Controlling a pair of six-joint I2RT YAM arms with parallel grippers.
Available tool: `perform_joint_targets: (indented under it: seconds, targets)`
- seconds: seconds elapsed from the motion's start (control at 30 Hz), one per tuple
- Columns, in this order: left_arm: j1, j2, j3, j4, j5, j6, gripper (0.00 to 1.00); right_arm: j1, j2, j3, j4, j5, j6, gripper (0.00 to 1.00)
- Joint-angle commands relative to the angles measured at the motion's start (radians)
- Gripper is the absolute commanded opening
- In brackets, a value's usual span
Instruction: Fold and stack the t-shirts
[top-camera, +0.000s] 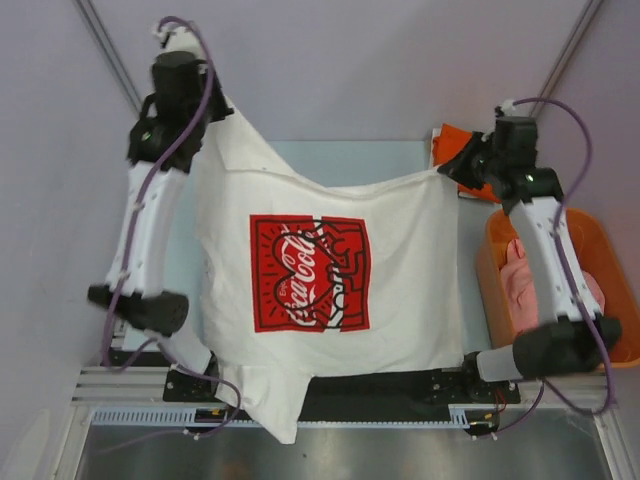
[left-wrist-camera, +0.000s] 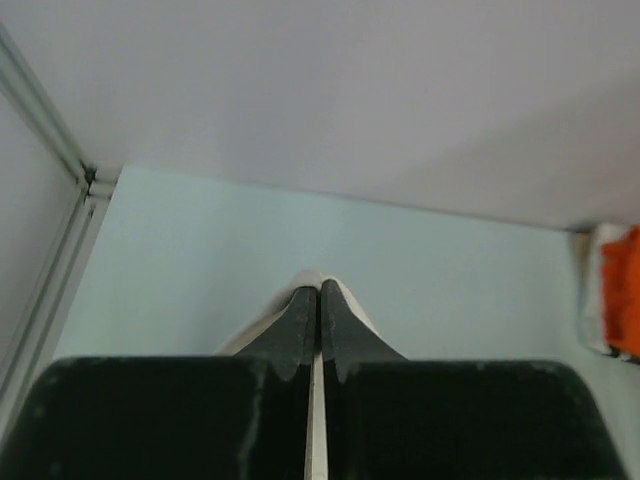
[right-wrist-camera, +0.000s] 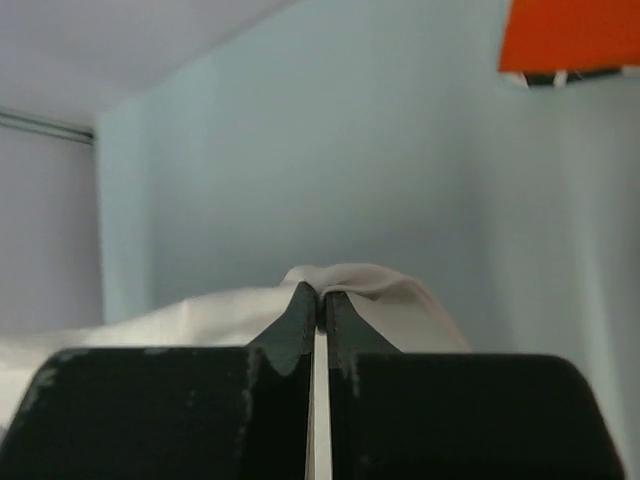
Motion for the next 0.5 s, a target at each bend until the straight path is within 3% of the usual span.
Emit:
perform_joint_targets:
  seconds: [0.0, 0.03, 0.07, 0.1, 0.13, 0.2, 0.27, 0.33, 0.47]
  targets:
    - [0.080, 0.315, 0.129, -0.118, -0.042, -0.040, 0.03, -0.026, 0.277, 0.122, 0.022, 0.098, -0.042, 0.00]
    - [0.096, 0.411, 0.217, -0.155, -0.022, -0.053, 0.14, -0.037, 0.380, 0.193, -0.009, 0.082, -0.057, 0.04]
    - [0.111, 0.621, 0.420, -0.254, 0.045, -0.065, 0.19, -0.039, 0.467, 0.284, -0.050, 0.076, -0.068, 0.24]
    - [0.139, 0.657, 0.402, -0.247, 0.076, -0.089, 0.23, -0.042, 0.623, 0.362, -0.160, 0.076, -0.090, 0.54]
    - [0.153, 0.665, 0.356, -0.221, 0.107, -0.135, 0.41, -0.042, 0.676, 0.501, -0.208, 0.085, -0.093, 0.65]
    - [0.170, 0.668, 0.270, -0.196, 0.165, -0.162, 0.59, -0.040, 0.702, 0.525, -0.234, 0.102, -0.094, 0.88]
    - [0.170, 0.648, 0.180, -0.152, 0.179, -0.162, 0.69, -0.039, 0.645, 0.417, -0.182, 0.098, -0.084, 0.91]
    - [0.170, 0.603, 0.132, -0.134, 0.179, -0.154, 0.71, -0.034, 0.545, 0.271, -0.072, 0.079, -0.072, 0.93]
    - [0.170, 0.533, 0.031, -0.107, 0.161, -0.140, 0.72, -0.029, 0.430, 0.092, -0.006, 0.049, -0.052, 0.94]
